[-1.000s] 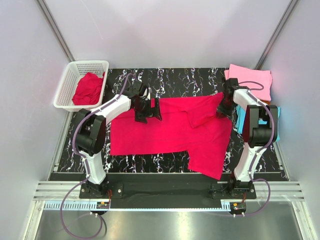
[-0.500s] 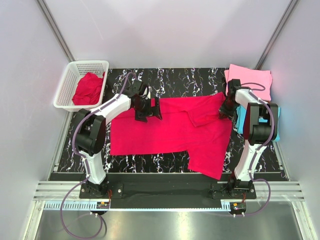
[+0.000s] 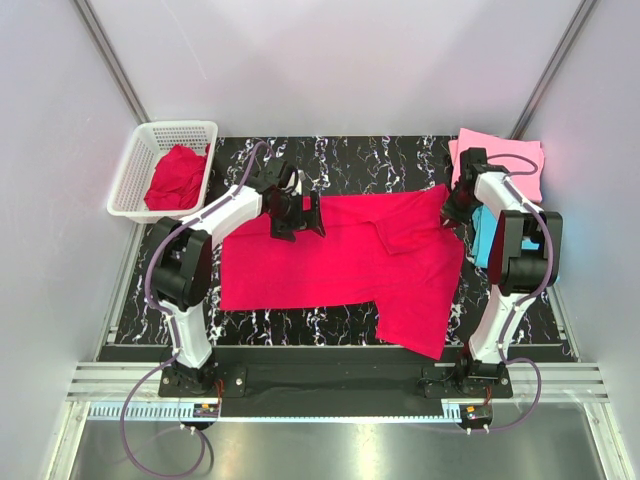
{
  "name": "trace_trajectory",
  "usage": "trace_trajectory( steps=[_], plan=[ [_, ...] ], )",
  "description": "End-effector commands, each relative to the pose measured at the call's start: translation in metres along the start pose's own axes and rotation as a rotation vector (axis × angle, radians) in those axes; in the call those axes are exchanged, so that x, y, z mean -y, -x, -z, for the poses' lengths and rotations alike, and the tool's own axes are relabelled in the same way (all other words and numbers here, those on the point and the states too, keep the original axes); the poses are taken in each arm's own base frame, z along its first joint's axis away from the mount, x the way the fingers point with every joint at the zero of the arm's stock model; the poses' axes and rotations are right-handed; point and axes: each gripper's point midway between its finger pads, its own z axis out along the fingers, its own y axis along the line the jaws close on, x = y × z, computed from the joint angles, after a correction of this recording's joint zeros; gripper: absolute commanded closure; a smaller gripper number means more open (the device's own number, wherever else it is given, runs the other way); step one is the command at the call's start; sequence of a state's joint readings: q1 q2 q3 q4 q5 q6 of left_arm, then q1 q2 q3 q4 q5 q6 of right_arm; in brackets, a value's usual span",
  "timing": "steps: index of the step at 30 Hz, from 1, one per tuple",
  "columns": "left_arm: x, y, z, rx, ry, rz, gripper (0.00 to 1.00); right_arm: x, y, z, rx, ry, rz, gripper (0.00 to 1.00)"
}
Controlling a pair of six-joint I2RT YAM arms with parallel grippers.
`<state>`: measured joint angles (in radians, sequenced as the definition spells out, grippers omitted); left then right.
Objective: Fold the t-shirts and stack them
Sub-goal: Fold the tshirt
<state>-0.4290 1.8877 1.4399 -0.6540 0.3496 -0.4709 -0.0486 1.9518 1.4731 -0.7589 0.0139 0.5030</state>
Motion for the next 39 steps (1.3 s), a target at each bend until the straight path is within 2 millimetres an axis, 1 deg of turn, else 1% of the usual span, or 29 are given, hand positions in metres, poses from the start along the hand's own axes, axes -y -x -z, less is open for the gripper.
trace_trajectory(
  steps=[1, 8, 9, 14, 20, 21, 23, 24, 27, 33, 39],
  plan=[
    [0.009, 0.016, 0.003, 0.045, -0.015, -0.029, 0.01, -0.010, 0.012, 0.024, 0.044, 0.039, 0.005, 0.80],
    [0.007, 0.015, 0.003, 0.044, -0.005, -0.026, 0.01, -0.006, 0.006, 0.009, 0.010, 0.019, 0.011, 0.82],
    [0.007, 0.015, 0.003, 0.044, -0.005, -0.027, 0.01, -0.009, 0.002, 0.007, -0.011, 0.035, 0.013, 0.82],
    [0.006, 0.014, 0.001, 0.039, 0.002, -0.021, 0.01, -0.005, -0.007, 0.002, -0.038, 0.029, 0.016, 0.82],
    [0.005, 0.014, -0.001, 0.036, 0.002, -0.016, 0.01, 0.000, -0.017, -0.008, -0.074, 0.018, 0.022, 0.81],
    [0.005, 0.015, -0.001, 0.036, 0.002, -0.016, 0.01, 0.001, -0.019, -0.011, -0.083, 0.014, 0.023, 0.79],
    [0.005, 0.015, -0.001, 0.037, 0.001, -0.018, 0.01, 0.000, -0.019, -0.013, -0.091, 0.015, 0.021, 0.78],
    [0.006, 0.015, 0.000, 0.039, 0.001, -0.020, 0.01, 0.000, -0.020, -0.015, -0.095, 0.016, 0.024, 0.76],
    [0.006, 0.015, -0.001, 0.039, 0.002, -0.020, 0.01, 0.000, -0.016, -0.018, -0.087, 0.007, 0.034, 0.73],
    [0.005, 0.015, 0.000, 0.039, 0.004, -0.021, 0.01, 0.001, -0.009, -0.026, -0.078, -0.010, 0.050, 0.73],
    [0.004, 0.016, 0.000, 0.041, 0.007, -0.021, 0.01, 0.001, -0.011, -0.033, -0.092, -0.017, 0.048, 0.74]
  ],
)
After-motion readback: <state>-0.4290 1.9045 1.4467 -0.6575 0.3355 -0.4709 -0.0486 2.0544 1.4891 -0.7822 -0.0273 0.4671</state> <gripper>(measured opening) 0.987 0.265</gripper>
